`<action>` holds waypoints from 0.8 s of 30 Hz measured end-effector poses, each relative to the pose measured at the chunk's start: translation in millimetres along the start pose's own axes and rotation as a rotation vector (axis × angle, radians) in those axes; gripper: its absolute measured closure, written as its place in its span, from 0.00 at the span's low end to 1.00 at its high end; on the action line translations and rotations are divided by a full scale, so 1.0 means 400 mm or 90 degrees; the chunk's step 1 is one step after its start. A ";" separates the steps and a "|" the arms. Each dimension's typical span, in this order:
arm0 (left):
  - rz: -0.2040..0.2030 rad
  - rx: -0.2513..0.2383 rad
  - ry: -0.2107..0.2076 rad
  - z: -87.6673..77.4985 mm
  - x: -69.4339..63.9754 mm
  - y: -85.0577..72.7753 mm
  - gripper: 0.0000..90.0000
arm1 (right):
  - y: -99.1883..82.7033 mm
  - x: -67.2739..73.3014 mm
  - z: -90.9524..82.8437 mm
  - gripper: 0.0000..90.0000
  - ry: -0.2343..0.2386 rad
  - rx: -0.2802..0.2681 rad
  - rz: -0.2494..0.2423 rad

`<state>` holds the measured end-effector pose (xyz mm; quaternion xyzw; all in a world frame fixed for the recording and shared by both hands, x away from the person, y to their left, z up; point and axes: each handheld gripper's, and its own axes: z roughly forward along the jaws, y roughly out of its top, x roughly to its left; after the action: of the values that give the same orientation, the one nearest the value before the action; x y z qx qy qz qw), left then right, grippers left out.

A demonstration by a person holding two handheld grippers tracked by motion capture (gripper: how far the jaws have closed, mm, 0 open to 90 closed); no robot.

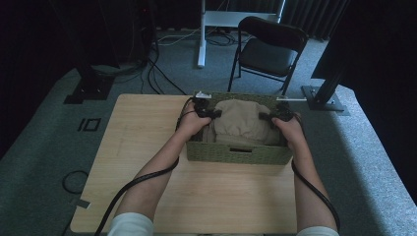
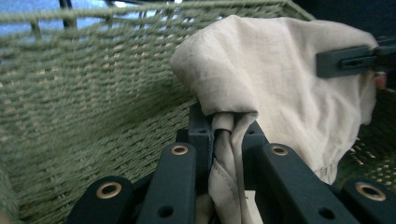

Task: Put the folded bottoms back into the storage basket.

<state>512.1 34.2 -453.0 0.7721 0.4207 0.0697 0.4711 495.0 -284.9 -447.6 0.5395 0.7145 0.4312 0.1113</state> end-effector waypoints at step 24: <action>-0.008 0.041 0.070 0.082 0.039 -0.017 0.88 | -0.005 -0.034 0.140 0.90 -0.087 0.065 -0.006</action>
<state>534.7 24.9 -481.1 0.7792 0.4530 0.0952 0.4225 533.9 -269.1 -486.8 0.5693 0.7287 0.3560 0.1345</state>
